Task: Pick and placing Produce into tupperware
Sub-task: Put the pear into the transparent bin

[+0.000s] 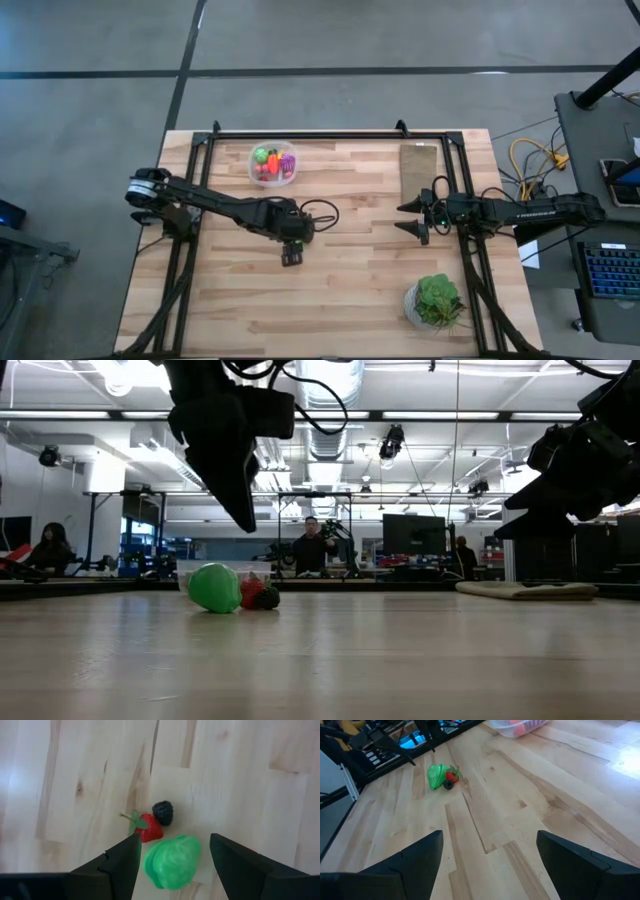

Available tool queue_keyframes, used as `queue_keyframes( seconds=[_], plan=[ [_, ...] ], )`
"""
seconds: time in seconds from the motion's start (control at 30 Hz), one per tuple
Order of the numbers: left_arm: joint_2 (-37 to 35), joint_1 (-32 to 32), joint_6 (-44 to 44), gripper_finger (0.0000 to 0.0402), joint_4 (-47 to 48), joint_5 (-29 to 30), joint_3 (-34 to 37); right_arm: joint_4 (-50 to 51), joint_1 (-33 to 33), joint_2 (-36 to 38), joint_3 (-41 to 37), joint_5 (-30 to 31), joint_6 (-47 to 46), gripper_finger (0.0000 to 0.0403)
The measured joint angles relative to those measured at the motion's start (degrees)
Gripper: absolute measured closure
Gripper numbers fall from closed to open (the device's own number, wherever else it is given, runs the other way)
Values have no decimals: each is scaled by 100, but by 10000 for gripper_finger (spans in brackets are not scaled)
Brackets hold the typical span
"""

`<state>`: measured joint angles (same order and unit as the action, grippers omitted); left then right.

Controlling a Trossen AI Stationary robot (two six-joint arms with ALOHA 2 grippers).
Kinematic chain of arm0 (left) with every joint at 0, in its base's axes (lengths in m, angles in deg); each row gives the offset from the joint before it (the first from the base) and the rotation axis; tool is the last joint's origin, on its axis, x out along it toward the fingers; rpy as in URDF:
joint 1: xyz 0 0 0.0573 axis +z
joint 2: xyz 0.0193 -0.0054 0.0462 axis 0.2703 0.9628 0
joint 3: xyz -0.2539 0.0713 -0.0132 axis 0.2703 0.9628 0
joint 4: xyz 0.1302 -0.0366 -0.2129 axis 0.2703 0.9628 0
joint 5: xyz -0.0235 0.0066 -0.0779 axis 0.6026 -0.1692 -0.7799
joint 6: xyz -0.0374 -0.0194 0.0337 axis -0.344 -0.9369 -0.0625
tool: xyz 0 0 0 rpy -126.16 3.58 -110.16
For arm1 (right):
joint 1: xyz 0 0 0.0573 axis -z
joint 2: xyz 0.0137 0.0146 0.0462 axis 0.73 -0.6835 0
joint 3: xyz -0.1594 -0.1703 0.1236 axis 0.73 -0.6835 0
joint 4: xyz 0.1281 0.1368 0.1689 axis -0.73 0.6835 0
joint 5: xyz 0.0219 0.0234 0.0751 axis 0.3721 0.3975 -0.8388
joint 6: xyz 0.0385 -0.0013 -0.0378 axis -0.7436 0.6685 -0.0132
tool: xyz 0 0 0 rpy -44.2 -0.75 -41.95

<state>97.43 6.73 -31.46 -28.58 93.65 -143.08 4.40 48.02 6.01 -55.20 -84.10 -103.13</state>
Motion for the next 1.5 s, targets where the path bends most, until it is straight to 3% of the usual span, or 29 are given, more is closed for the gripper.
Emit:
queue_keyframes(
  seconds=[0.3,0.67,0.77,0.93,1.5],
  plan=[
    [-81,4,0,175,-75,-59,-66,0,0,0,0,0,0,90],
    [-450,-42,109,113,69,14,-226,0,-1,0,0,0,0,90],
    [-433,-162,416,112,27,-319,-138,0,-1,0,0,0,0,90],
    [-376,-203,1279,111,-12,-364,47,2,0,0,0,0,0,90],
    [-51,50,761,111,-198,-282,695,4,0,0,0,0,0,90]
  ],
)
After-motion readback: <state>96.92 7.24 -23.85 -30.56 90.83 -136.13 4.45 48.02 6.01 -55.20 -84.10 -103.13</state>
